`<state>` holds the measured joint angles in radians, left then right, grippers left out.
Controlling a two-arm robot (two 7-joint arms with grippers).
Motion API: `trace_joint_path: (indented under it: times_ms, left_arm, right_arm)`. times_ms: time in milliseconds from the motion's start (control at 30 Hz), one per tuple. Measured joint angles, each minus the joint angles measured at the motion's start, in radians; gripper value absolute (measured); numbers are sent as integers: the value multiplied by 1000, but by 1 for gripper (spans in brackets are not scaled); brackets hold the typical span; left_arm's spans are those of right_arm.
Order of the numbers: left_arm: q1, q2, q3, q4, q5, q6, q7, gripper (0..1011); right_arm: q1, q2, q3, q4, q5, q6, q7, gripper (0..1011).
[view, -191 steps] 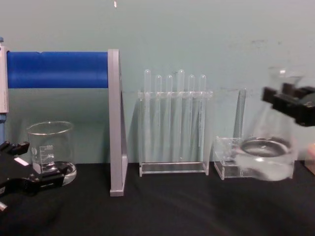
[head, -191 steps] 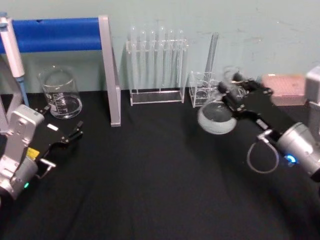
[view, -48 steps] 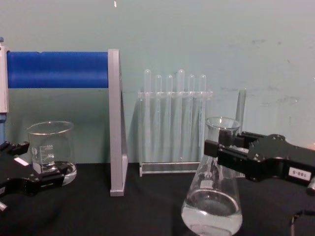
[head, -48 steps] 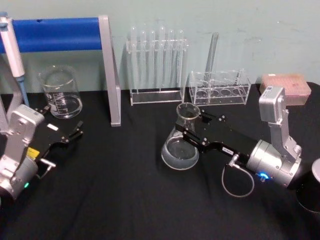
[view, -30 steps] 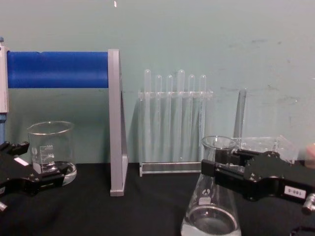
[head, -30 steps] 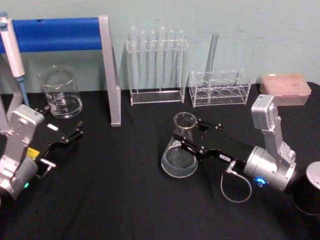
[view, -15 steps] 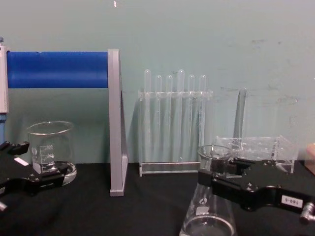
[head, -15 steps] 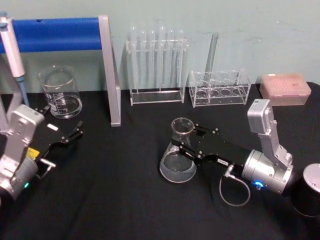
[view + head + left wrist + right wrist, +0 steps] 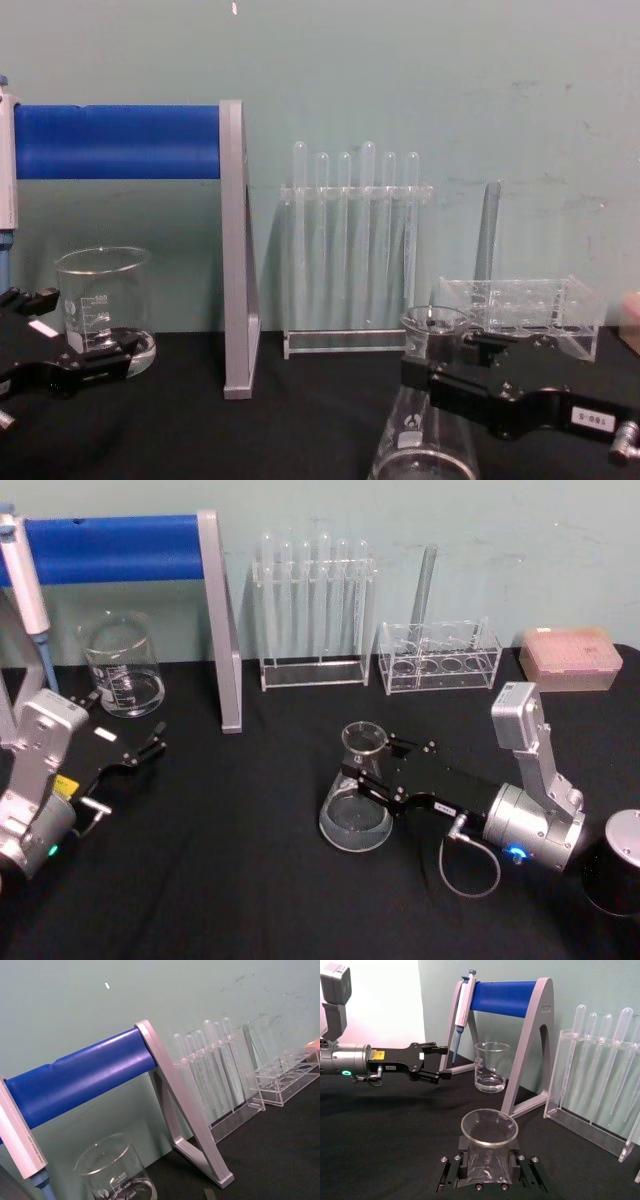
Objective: Grasp the erlenmeyer flask with one hand, shake it three times, then place it back.
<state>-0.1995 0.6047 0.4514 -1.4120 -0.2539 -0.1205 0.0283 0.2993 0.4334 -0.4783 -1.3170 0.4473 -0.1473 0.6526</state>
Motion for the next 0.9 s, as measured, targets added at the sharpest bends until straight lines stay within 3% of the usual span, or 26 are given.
trace_joint_path:
  times_ms: [900]
  left_arm:
    - [0,0,0,0,0,0,0,1001]
  right_arm:
    - [-2,1,0,-5,-2,8,-9,449]
